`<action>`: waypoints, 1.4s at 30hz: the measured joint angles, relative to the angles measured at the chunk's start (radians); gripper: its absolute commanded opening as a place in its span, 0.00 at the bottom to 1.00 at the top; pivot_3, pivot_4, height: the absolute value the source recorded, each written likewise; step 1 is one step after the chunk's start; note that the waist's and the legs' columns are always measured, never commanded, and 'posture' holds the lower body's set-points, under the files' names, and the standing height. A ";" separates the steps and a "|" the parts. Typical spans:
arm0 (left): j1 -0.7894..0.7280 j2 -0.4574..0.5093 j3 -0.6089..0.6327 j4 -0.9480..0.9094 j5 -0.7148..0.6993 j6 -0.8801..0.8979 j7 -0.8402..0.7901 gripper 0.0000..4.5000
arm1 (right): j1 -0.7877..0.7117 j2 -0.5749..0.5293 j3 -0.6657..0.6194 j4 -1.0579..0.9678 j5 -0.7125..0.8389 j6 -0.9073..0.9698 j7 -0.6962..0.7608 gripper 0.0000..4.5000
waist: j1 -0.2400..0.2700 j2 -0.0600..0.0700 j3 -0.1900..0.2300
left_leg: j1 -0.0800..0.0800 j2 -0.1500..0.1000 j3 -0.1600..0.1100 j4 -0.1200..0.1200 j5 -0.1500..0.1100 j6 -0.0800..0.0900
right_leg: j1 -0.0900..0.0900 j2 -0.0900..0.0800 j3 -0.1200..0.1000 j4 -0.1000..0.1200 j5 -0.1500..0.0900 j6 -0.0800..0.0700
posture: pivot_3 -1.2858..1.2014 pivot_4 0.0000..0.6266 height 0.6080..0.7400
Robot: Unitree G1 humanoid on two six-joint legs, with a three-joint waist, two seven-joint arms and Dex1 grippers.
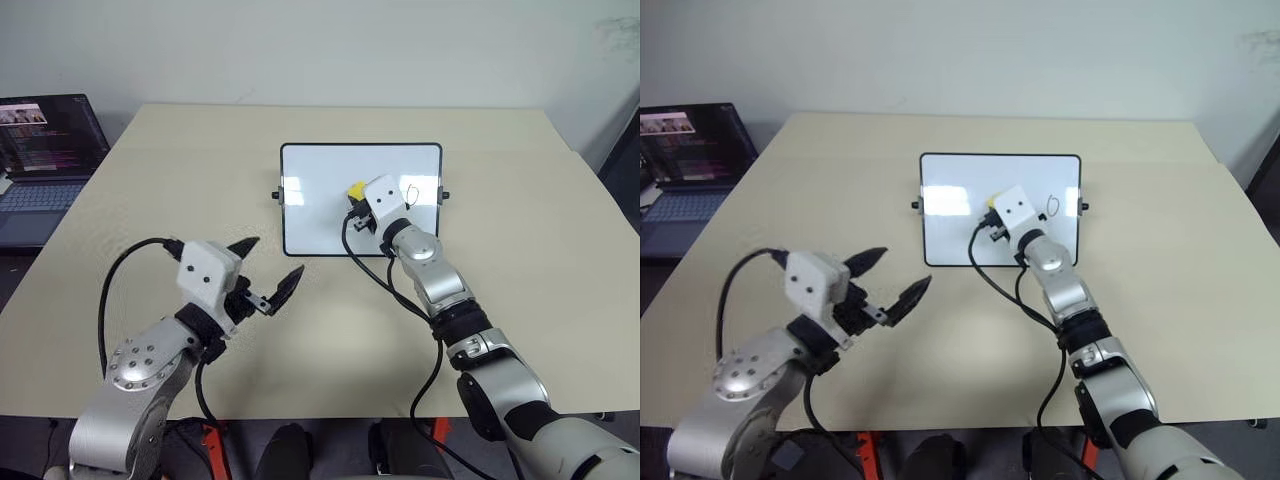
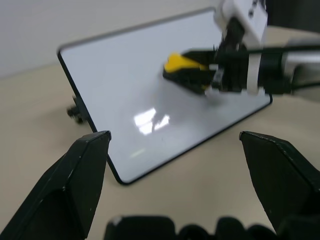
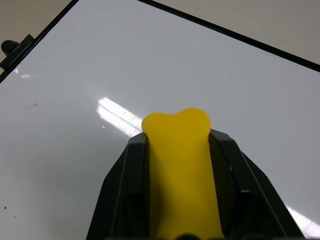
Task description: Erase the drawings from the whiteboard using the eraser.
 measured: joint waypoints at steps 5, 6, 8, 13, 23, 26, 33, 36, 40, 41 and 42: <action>0.062 0.000 0.010 -0.028 -0.004 -0.006 0.015 1.00 | 0.000 0.000 0.000 0.009 0.000 -0.004 0.000 0.28 | 0.000 0.000 0.000 | 0.003 0.000 0.000 0.000 0.000 0.000 | 0.003 0.000 0.000 -0.001 0.000 0.000 | 0.52 0.24 1.00; 0.069 0.000 0.012 -0.031 -0.004 -0.006 0.019 1.00 | 0.000 0.000 0.000 0.010 0.000 -0.005 0.000 0.28 | 0.000 0.000 0.000 | 0.003 0.000 0.000 0.000 0.000 0.000 | 0.003 0.000 0.000 -0.001 0.000 0.000 | 0.52 0.24 1.00; 0.096 0.000 0.024 -0.051 -0.009 -0.007 0.020 1.00 | 0.000 0.000 0.000 0.011 0.000 -0.006 0.001 0.28 | -0.001 0.000 0.000 | 0.003 0.000 0.000 0.000 0.000 0.000 | 0.003 0.000 0.000 -0.001 0.000 0.000 | 0.52 0.24 1.00; 0.138 0.008 0.051 -0.065 -0.015 -0.016 0.018 1.00 | 0.012 -0.003 0.001 0.003 0.000 -0.007 0.003 0.28 | 0.000 0.000 0.000 | 0.004 0.000 -0.001 0.000 0.000 0.000 | 0.004 0.000 0.000 -0.001 0.000 0.000 | 0.52 0.24 1.00; 0.082 0.025 0.054 -0.041 -0.026 -0.034 0.011 1.00 | 0.091 -0.036 0.020 -0.085 -0.001 0.013 0.035 0.28 | 0.000 0.000 0.000 | 0.005 0.000 -0.001 0.000 0.000 0.000 | 0.005 0.000 0.000 -0.001 0.000 0.000 | 0.52 0.24 1.00; 0.052 0.031 0.053 -0.010 -0.025 -0.036 0.004 1.00 | 0.117 -0.040 0.020 -0.126 0.000 0.038 0.041 0.28 | 0.000 0.000 0.000 | 0.005 0.000 -0.001 0.000 0.000 0.000 | 0.005 0.000 0.000 -0.001 0.000 0.000 | 0.52 0.24 1.00; 0.040 0.032 0.047 0.005 -0.026 -0.037 -0.003 1.00 | 0.152 -0.057 0.012 -0.261 0.010 0.180 0.048 0.28 | 0.001 0.000 0.001 | 0.003 0.000 -0.001 -0.001 0.000 0.000 | 0.004 0.000 -0.001 -0.002 0.000 0.000 | 0.52 0.24 1.00; 0.035 0.035 0.046 0.007 -0.026 -0.038 -0.005 1.00 | 0.163 -0.075 -0.011 -0.328 0.018 0.253 0.051 0.28 | 0.001 0.001 0.001 | 0.002 0.000 -0.001 -0.001 0.000 0.000 | 0.003 0.000 -0.001 -0.002 0.000 0.000 | 0.52 0.24 1.00; 0.012 0.046 0.045 0.019 -0.027 -0.038 -0.012 1.00 | 0.167 -0.083 -0.047 -0.387 0.043 0.313 0.051 0.28 | -0.001 0.001 0.002 | -0.001 0.000 -0.001 -0.002 0.000 0.000 | 0.000 0.001 -0.001 -0.003 -0.001 0.000 | 0.52 0.24 1.00; 0.005 0.048 0.045 0.023 -0.027 -0.038 -0.015 1.00 | 0.168 -0.082 -0.052 -0.396 0.045 0.320 0.051 0.28 | -0.002 0.002 0.002 | -0.002 0.000 -0.001 -0.002 0.000 0.000 | -0.001 0.001 -0.001 -0.003 -0.001 0.000 | 0.52 0.24 1.00; -0.001 0.048 0.044 0.025 -0.027 -0.038 -0.018 1.00 | 0.168 -0.082 -0.055 -0.404 0.048 0.324 0.051 0.28 | -0.002 0.002 0.002 | -0.003 0.000 -0.001 -0.002 0.000 0.000 | -0.002 0.001 0.000 -0.003 -0.001 0.000 | 0.52 0.24 1.00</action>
